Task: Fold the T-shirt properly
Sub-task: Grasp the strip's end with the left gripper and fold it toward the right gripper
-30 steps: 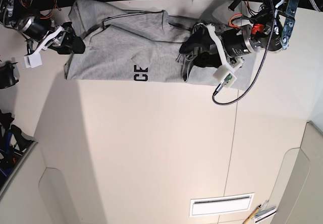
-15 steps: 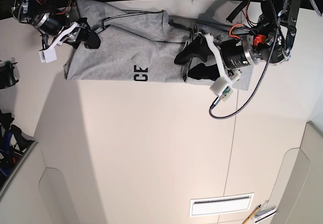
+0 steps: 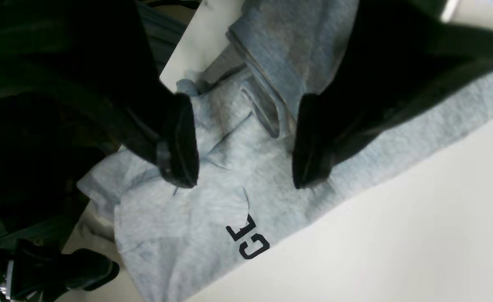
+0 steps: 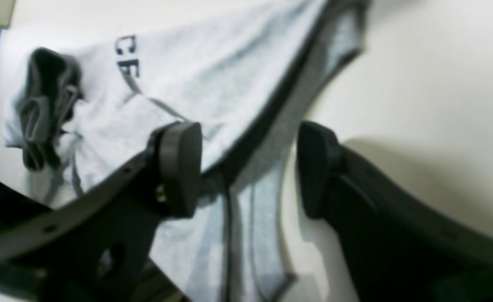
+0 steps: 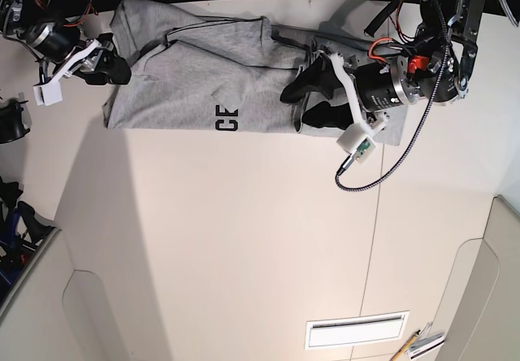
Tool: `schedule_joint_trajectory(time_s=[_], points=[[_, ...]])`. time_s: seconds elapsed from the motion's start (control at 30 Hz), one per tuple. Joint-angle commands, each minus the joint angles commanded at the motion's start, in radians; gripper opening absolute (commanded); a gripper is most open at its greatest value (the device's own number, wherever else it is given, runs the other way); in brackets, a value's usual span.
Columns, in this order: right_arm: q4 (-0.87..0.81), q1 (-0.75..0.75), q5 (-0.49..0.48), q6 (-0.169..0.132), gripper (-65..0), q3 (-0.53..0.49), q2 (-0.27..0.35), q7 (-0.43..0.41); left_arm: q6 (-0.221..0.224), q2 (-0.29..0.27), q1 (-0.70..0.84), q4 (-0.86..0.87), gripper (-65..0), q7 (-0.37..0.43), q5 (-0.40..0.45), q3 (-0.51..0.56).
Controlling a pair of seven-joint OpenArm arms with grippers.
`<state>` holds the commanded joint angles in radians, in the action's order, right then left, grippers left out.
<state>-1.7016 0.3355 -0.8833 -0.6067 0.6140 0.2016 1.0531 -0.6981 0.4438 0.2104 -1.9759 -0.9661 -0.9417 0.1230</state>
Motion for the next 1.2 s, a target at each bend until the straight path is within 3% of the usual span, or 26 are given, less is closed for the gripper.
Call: schedule_joint_trajectory(time_s=[0.13, 0.27, 0.53, 0.73, 0.93, 1.2], points=[[0.065, 0.0, -0.034, -0.011, -29.1, 0.0, 0.041, -0.002, 0.0, 0.0, 0.0, 0.0, -25.8, 0.0, 0.0, 0.0], [0.145, 0.0, -0.095, -0.026, -29.1, -0.008, 0.045, 0.007, 0.0, 0.0, 0.0, 0.0, -25.7, 0.0, 0.0, 0.0], [0.239, -0.003, -0.242, -0.052, -29.1, -0.032, 0.045, 0.108, 0.0, 0.0, 0.0, 0.0, -25.7, 0.0, 0.0, 0.0], [0.239, -0.008, -0.24, -0.052, -29.2, -0.087, 0.042, 0.11, 0.0, 0.0, 0.0, 0.0, -25.8, 0.0, 0.003, 0.0], [0.239, -0.014, -0.223, -0.051, -29.2, -0.135, -0.029, 0.106, 0.0, 0.0, 0.0, 0.0, -25.8, -0.003, 0.003, 0.0], [0.239, -0.059, -0.205, -0.051, -29.4, -0.148, -0.065, 0.103, 0.0, 0.0, 0.0, 0.0, -25.8, -0.003, 0.003, 0.0]])
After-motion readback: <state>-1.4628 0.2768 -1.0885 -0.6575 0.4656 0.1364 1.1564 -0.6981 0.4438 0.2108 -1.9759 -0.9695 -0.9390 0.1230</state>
